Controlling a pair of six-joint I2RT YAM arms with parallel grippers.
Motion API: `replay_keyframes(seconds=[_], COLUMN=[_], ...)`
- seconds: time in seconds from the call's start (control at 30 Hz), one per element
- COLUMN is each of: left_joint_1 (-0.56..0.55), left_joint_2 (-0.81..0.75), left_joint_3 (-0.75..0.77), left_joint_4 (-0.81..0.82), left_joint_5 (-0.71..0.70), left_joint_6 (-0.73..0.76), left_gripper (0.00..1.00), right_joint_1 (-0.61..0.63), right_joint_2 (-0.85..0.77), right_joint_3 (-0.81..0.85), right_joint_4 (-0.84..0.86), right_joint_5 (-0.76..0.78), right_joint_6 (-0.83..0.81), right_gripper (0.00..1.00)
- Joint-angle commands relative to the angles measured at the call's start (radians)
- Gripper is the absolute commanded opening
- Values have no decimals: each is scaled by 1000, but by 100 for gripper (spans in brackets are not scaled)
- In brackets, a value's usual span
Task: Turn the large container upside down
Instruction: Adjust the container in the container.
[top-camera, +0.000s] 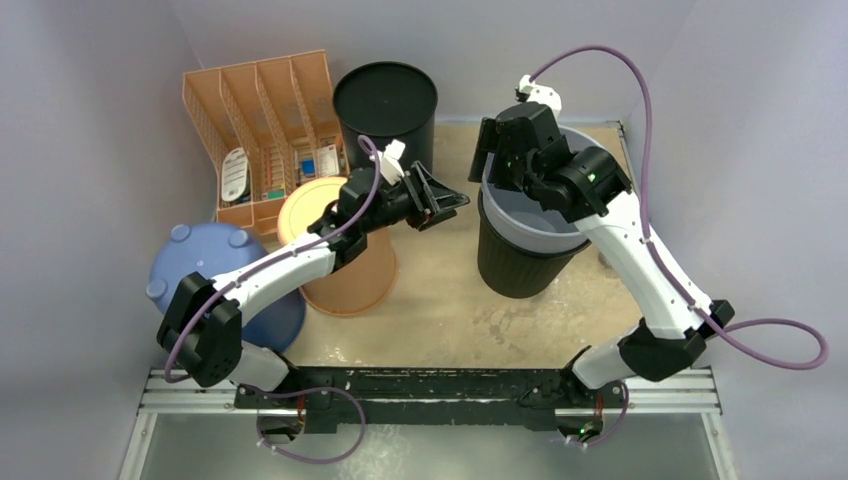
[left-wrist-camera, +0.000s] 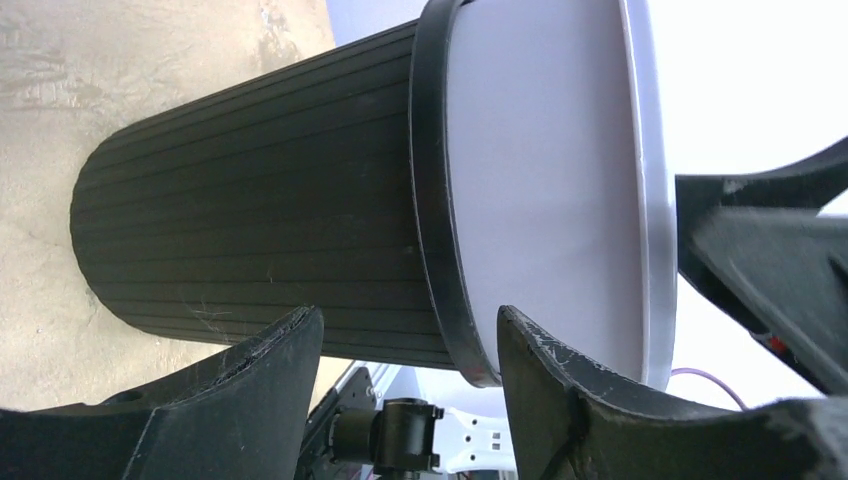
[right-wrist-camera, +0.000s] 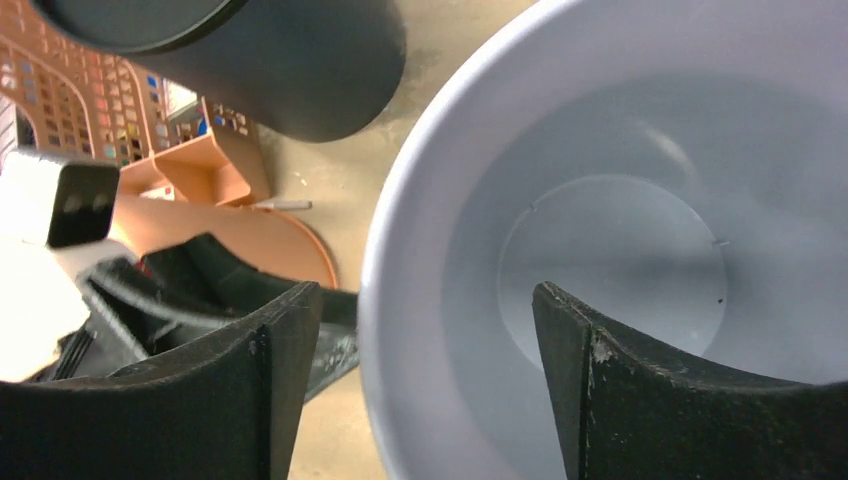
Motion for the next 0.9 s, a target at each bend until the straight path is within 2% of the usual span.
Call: replay_keyframes(seconds=[0.0,0.2,0.27,0.37,0.43,0.47,0.67,0.87], left_joint_1=[-4,-4,-4,-3,-2,-1,11,-11], left_joint_2=[2,12,8,3,-6,-8,-28,6], left_joint_3=[0,-32,-36,-35,-35,-35,-53,-19], left_joint_4=[64,114,112,99,86,79,86,126], left_joint_5=[46,70,69,68,67,68,79,61], left_joint_6=[21,-13,-8,0,8,13,0,-33], left_gripper=[63,63,63,63,63,63,62,64], right_joint_1=[-48,-53,-54,-54,-53,-53,-50,-51], right_joint_2=[19,164,197,208,193,181,55,-35], right_joint_3=[9,144,185,204,199,191,52,-77], right_joint_4=[68,21,0,-3,20,34,130,193], right_joint_5=[-11,14,27,38,32,20,-76,-150], right_joint_6=[13,-39,-55,-94,-150,-187,-367,-369], right_gripper=[75,63,53,32,8,1,0,0])
